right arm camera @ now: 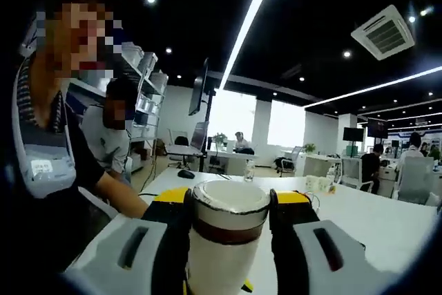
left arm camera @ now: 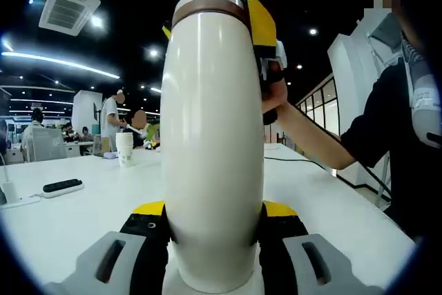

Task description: Grasp the water cup twist off the cup lid place the cup lid on the table

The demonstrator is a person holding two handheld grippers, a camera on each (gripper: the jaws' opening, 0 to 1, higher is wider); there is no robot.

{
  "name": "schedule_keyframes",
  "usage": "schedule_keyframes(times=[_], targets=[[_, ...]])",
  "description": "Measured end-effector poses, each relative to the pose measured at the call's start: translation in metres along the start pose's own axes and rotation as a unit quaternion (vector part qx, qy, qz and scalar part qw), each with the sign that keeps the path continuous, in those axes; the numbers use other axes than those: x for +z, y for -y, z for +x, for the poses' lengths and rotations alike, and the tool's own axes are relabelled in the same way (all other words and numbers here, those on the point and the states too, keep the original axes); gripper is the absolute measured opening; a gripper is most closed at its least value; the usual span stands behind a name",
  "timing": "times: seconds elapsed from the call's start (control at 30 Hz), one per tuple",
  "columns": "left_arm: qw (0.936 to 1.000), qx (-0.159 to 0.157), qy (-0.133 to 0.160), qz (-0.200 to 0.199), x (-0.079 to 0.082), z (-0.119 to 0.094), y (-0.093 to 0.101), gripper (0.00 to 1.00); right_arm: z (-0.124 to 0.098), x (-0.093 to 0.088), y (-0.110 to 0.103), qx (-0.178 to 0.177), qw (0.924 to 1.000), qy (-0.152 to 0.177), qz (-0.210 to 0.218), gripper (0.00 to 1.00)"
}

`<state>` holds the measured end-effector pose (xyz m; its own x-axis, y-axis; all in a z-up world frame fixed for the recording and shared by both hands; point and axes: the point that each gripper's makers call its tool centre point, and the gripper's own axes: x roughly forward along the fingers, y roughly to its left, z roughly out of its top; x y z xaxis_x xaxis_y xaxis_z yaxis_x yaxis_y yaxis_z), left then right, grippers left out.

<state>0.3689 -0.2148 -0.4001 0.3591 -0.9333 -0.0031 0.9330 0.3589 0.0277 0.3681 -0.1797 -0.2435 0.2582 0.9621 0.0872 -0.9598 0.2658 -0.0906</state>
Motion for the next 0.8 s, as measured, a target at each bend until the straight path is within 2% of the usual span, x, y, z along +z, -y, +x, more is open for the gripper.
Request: schedule_keyframes(times=[0.03,0.07,0.13,0.27,0.4,0.5,0.6,0.8], targets=[[1.0000,0.000,0.000,0.000,0.000,0.000,0.000,0.52,-0.002,0.000,0.002,-0.034,0.9994,-0.005,0.009,0.50],[1.0000,0.000,0.000,0.000,0.000,0.000,0.000,0.52,-0.004,0.003,0.001,-0.059,0.9983,-0.001,0.001,0.54],[1.0000,0.000,0.000,0.000,0.000,0.000,0.000,0.52,-0.008,0.013,-0.003,-0.109,0.9937,0.020,-0.017,0.62],[1.0000,0.000,0.000,0.000,0.000,0.000,0.000,0.52,-0.011,0.023,-0.019,-0.182,0.9812,0.048,-0.043,0.62],[1.0000,0.001,0.000,-0.001,0.000,0.000,0.000,0.52,-0.009,0.024,-0.020,-0.248,0.9626,0.039,-0.101,0.61],[1.0000,0.001,-0.001,-0.001,0.000,0.000,0.000,0.52,-0.002,0.021,-0.018,-0.255,0.9610,0.028,-0.103,0.59],[1.0000,0.002,-0.001,-0.001,0.000,0.000,0.001,0.52,-0.002,0.014,-0.007,-0.274,0.9533,-0.004,-0.127,0.59],[1.0000,0.001,-0.002,0.001,0.000,-0.001,0.001,0.52,-0.002,0.012,0.009,-0.271,0.9560,-0.020,-0.110,0.51]])
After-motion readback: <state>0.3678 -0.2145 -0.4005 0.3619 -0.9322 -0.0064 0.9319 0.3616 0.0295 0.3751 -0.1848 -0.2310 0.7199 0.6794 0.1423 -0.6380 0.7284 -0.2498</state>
